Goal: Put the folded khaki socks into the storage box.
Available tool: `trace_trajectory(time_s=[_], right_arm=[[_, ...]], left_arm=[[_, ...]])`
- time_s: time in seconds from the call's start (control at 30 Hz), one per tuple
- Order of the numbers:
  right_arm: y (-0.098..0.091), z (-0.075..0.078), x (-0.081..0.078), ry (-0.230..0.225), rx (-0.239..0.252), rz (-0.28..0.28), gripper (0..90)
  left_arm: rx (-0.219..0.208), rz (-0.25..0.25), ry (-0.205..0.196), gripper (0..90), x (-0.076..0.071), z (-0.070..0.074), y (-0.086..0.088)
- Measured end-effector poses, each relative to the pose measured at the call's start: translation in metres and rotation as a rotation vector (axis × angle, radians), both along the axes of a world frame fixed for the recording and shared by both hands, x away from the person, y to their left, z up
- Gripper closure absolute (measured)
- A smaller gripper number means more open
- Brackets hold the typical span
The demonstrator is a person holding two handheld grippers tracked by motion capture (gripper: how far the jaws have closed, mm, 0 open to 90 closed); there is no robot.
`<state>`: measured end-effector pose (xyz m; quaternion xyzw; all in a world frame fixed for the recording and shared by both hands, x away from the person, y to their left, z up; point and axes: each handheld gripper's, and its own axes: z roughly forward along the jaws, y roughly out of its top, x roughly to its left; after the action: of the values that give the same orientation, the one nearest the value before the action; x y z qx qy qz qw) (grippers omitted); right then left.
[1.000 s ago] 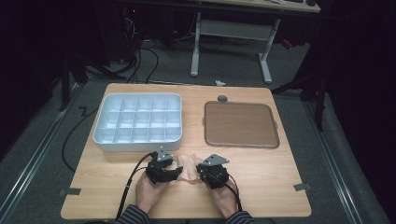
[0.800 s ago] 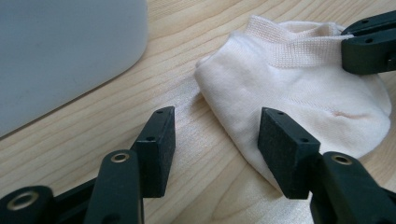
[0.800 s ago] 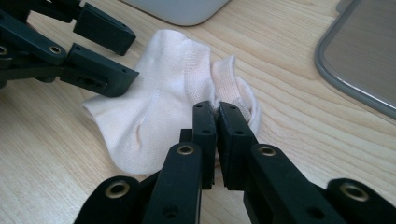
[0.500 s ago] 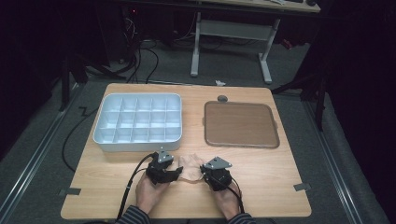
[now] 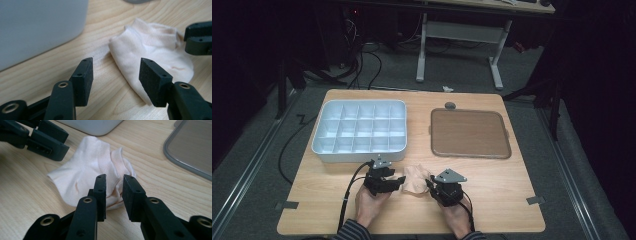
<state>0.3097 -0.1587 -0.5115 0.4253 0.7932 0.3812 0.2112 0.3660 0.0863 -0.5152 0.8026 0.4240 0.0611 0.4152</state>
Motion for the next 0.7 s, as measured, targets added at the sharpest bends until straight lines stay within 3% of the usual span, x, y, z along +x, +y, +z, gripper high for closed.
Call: trace_trajectory(time_s=[0.1,0.4,0.7], right_arm=[[0.003,0.004,-0.002,0.004,-0.002,0.041,80.1],[0.017,0.003,0.001,0.017,0.009,0.074,82.9],[0.028,-0.011,0.005,0.058,-0.033,0.088,83.8]], left_arm=[[-0.016,0.006,0.017,46.3,0.009,0.004,0.003],[-0.053,0.003,0.073,46.7,0.023,0.003,-0.008],[-0.029,0.012,0.109,49.3,0.03,-0.007,-0.011]])
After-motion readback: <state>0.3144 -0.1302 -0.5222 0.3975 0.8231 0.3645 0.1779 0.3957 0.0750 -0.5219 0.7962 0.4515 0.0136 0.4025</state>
